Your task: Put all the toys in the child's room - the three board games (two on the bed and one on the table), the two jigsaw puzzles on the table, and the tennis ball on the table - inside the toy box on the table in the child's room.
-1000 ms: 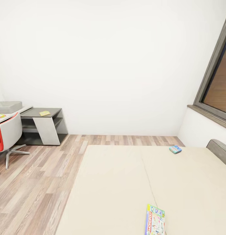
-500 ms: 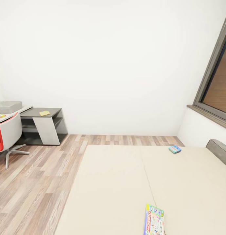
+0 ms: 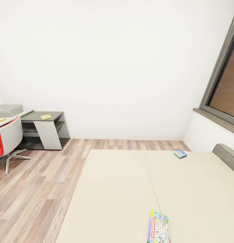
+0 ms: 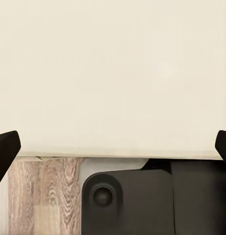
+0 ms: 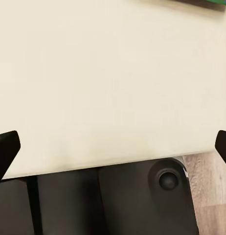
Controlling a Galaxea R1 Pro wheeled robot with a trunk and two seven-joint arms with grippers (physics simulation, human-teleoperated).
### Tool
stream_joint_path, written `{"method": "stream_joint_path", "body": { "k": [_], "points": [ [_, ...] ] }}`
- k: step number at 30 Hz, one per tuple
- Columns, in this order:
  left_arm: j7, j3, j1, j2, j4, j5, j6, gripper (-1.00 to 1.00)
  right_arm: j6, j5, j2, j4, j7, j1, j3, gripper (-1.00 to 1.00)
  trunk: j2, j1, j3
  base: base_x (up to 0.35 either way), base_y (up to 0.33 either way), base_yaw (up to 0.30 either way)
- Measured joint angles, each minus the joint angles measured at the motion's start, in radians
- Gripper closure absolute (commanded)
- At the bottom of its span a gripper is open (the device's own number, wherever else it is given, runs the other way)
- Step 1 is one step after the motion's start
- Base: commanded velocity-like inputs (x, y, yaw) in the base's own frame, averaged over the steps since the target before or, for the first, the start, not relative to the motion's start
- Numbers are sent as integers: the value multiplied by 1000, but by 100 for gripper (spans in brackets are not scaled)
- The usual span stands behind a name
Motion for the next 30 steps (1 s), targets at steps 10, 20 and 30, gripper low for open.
{"method": "stream_joint_path", "body": {
  "k": [10, 20, 30],
  "points": [
    [0, 0, 0, 0, 0, 0, 0, -100, 0, 0, 0, 0, 0, 0, 0, -100, 0, 0, 0, -1, -113, 0],
    [0, 0, 0, 0, 0, 0, 0, -100, 0, 0, 0, 0, 0, 1, 0, -100, 0, 0, 0, 0, -68, 0],
    [0, 0, 0, 0, 0, 0, 0, -100, 0, 0, 0, 0, 1, 0, 0, -100, 0, 0, 0, 0, -95, 0]
  ]
}}
